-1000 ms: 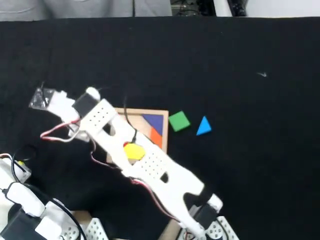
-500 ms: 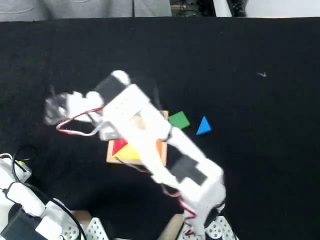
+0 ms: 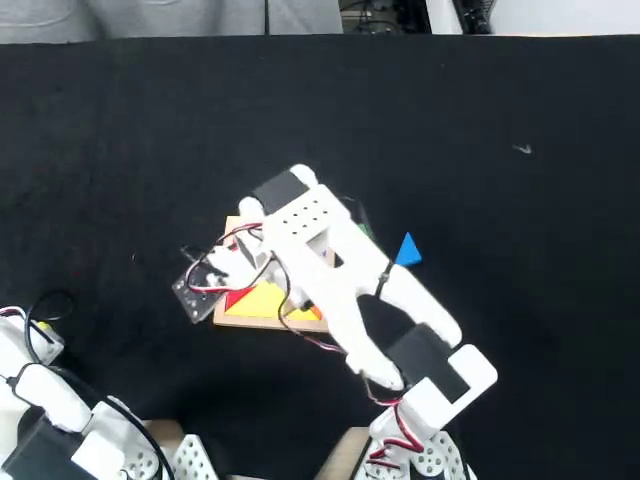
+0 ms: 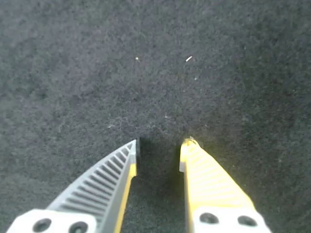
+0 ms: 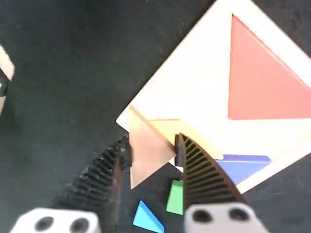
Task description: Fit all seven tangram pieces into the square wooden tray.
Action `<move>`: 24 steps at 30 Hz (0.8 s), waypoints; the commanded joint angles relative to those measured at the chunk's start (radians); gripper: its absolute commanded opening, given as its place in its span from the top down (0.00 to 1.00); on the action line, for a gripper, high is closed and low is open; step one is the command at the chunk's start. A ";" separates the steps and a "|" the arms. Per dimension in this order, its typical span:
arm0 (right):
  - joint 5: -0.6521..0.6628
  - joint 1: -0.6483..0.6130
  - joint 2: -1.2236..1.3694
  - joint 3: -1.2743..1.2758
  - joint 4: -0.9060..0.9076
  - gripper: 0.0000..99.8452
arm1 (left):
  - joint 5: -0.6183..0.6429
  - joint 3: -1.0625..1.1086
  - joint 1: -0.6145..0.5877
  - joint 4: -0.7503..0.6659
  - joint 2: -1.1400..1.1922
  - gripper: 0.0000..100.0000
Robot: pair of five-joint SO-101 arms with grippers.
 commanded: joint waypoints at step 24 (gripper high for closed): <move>0.218 0.081 0.334 -0.312 -0.041 0.89 | -0.009 0.004 0.024 -0.011 -0.014 0.85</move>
